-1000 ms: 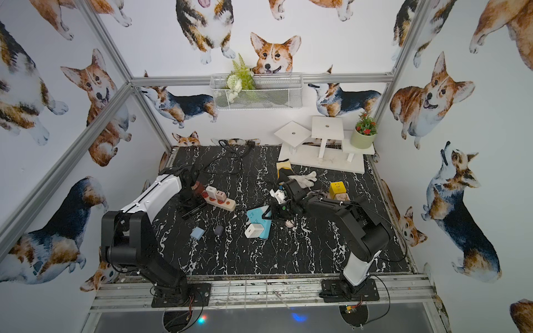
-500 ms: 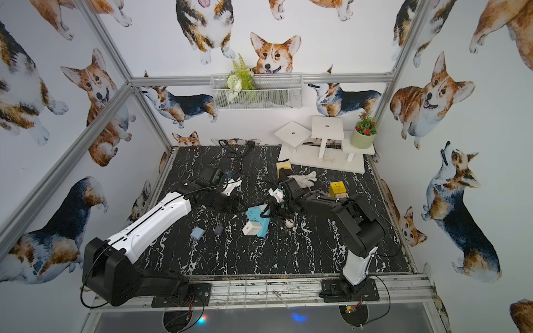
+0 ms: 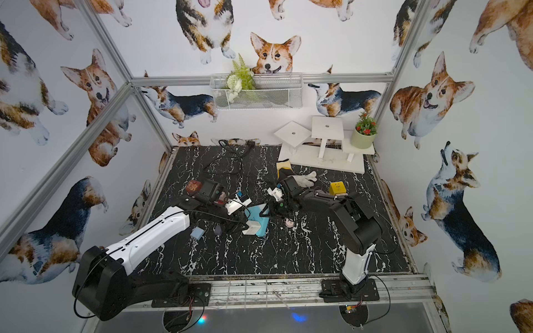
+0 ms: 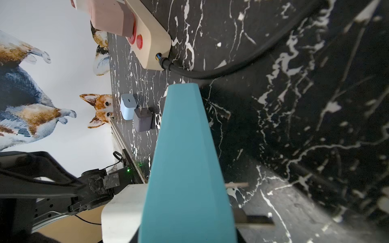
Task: Pull the plug off the socket
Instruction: Remove the plug from the socket.
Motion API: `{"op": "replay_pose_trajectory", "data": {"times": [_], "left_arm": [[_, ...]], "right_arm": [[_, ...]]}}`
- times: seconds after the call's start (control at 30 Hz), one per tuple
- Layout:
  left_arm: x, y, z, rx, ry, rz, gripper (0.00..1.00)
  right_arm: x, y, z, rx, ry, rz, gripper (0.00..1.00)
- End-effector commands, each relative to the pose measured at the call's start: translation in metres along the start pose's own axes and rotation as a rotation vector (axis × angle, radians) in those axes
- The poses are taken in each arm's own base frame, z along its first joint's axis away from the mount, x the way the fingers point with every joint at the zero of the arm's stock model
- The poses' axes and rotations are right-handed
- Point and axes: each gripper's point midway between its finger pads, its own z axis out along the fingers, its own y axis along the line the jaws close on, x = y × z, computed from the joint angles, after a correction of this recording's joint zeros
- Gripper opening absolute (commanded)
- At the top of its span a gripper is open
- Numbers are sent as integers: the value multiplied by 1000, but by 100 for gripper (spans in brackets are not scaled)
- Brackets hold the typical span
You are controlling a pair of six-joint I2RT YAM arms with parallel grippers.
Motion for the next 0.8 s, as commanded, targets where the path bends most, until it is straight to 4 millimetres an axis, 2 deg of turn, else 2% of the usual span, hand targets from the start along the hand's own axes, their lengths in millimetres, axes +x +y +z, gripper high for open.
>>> {"op": "replay_pose_trajectory", "data": {"times": [0.0,0.17,0.3,0.5,0.63,0.7,0.73,0.77], "left_arm": [[-6,-4,12,43,-29,102,63],[-4,8,37,-38,11,122,63],[-6,11,42,-46,8,105,62],[7,9,48,-23,56,91,54],[14,3,45,1,86,81,42],[20,-1,43,18,108,94,30],[23,-6,41,36,117,103,18],[24,-12,39,66,116,118,12]], "right_arm": [[20,-33,0,145,56,121,0],[20,-32,1,143,55,123,0],[21,-32,0,145,55,123,0],[22,-33,1,144,50,127,0],[23,-36,0,160,46,128,0],[24,-40,-1,186,47,128,0],[24,-42,-2,193,49,126,0],[25,-42,-2,198,50,118,0]]}}
